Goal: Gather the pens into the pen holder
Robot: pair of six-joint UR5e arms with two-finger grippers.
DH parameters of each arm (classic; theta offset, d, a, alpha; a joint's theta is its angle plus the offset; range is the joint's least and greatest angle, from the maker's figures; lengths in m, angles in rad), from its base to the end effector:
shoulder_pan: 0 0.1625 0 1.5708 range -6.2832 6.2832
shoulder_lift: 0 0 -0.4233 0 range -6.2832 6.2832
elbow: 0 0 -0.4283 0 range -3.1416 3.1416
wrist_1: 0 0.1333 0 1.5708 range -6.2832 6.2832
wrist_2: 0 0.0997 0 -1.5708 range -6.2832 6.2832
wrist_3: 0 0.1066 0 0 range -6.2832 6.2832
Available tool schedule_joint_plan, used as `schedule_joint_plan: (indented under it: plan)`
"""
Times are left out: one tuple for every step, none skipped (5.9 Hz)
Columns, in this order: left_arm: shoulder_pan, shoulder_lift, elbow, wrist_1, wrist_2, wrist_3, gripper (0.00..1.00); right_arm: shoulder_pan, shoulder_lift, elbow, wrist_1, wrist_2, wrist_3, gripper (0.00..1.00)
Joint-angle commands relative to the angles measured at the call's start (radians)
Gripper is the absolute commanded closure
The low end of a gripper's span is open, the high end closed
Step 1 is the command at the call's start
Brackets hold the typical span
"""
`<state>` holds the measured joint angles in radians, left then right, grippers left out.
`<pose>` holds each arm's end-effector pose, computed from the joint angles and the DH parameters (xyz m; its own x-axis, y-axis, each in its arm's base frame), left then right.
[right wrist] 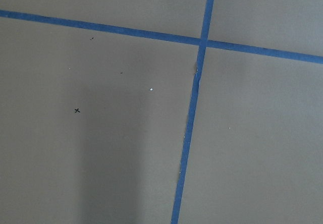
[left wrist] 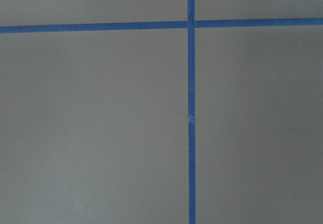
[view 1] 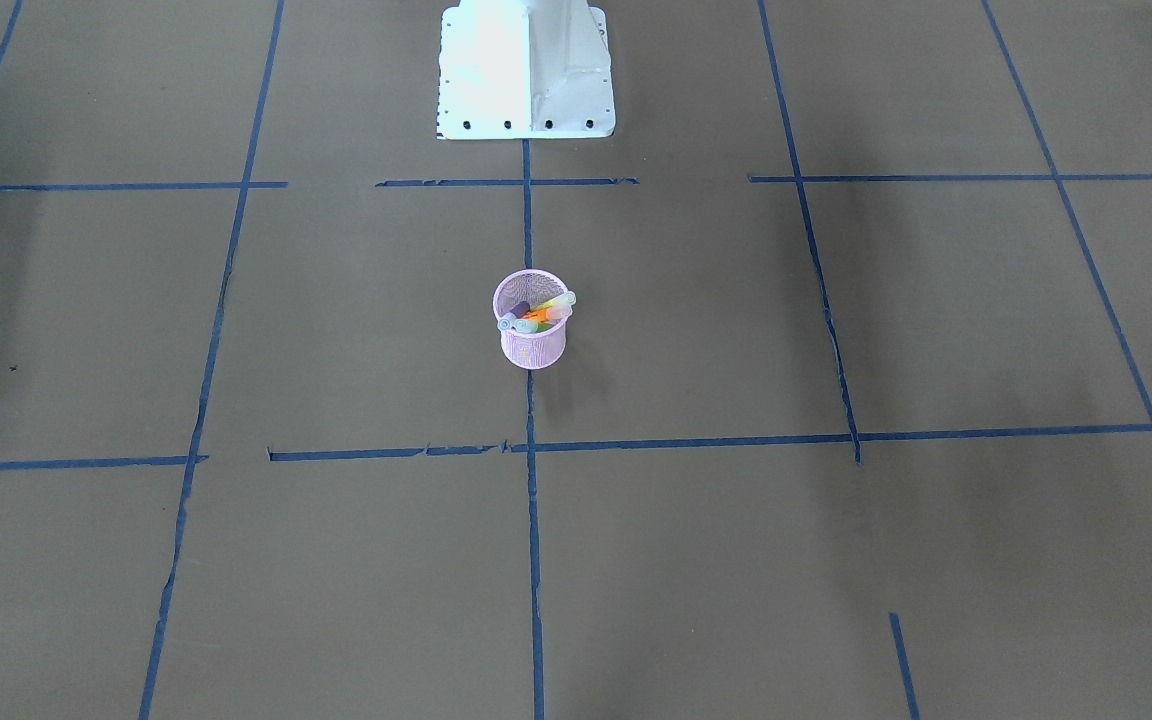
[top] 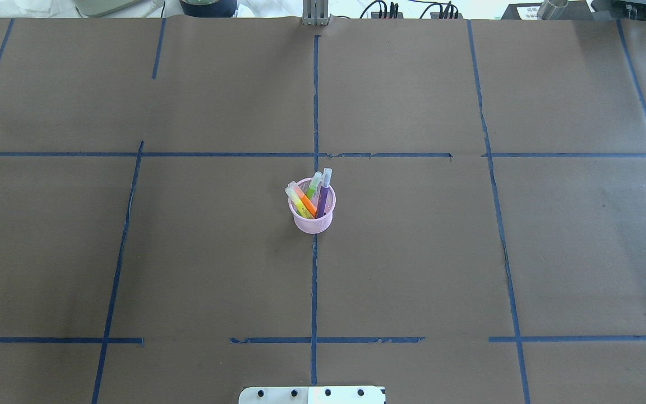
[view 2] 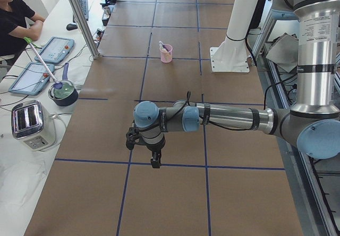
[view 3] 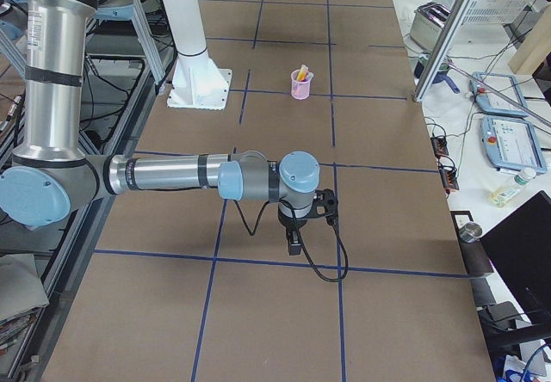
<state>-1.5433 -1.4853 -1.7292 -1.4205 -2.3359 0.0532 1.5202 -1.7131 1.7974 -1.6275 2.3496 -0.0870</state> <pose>-0.0461 -0.4859 0.6374 0.7200 0.0194 -0.6937 -0.0658 0.9970 -0.0405 0.0347 -0.4709 0.6186 0.7028 -0.1419 0.6971 0.1121 0.9898 0.0885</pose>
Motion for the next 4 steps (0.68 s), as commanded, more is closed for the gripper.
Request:
schedule_joint_plan:
  plan:
    - [0.000,-0.001,-0.003,-0.002,-0.002,0.000,0.00,0.000,0.000,0.002,0.000,0.000,0.001,0.00]
    - [0.000,-0.003,-0.001,-0.005,-0.002,0.004,0.00,0.000,0.000,0.002,0.000,0.000,0.001,0.00]
    - [0.002,-0.003,0.003,-0.018,0.001,0.001,0.00,0.000,0.000,0.004,0.000,0.000,0.001,0.00]
    - [0.002,-0.004,0.002,-0.018,0.000,0.000,0.00,0.000,0.000,0.005,0.000,0.000,0.000,0.00]
